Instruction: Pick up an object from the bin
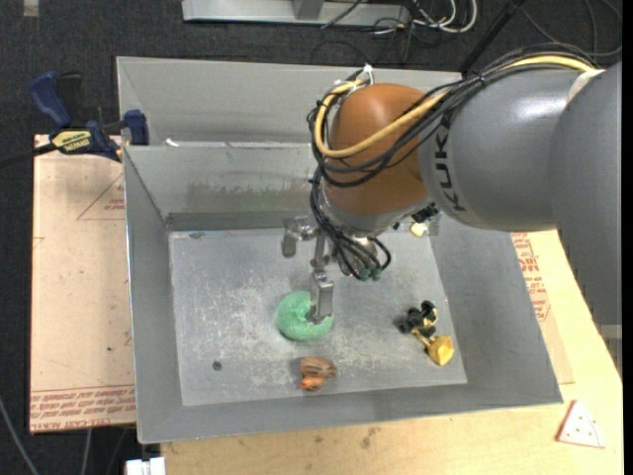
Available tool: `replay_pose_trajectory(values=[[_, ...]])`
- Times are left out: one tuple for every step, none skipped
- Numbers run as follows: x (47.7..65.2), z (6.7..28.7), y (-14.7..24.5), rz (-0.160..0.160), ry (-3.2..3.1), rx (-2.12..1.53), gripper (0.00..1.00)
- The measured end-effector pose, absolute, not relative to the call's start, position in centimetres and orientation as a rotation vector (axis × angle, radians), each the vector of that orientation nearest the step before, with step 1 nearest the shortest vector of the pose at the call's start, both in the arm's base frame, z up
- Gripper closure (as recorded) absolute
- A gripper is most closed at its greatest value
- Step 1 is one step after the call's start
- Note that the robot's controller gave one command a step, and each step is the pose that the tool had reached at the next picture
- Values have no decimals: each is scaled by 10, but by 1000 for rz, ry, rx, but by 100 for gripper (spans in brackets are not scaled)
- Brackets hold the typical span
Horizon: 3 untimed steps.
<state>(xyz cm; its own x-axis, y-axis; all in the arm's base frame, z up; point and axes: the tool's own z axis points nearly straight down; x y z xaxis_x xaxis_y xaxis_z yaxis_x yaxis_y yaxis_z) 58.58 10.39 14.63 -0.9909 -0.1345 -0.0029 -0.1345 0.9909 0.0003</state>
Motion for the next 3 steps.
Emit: replay_pose_trajectory(values=[[607, 83, 92, 5, 3127, -291, 100], [607, 83, 92, 5, 3128, -291, 100], [626, 285, 108, 1, 3127, -277, 100]])
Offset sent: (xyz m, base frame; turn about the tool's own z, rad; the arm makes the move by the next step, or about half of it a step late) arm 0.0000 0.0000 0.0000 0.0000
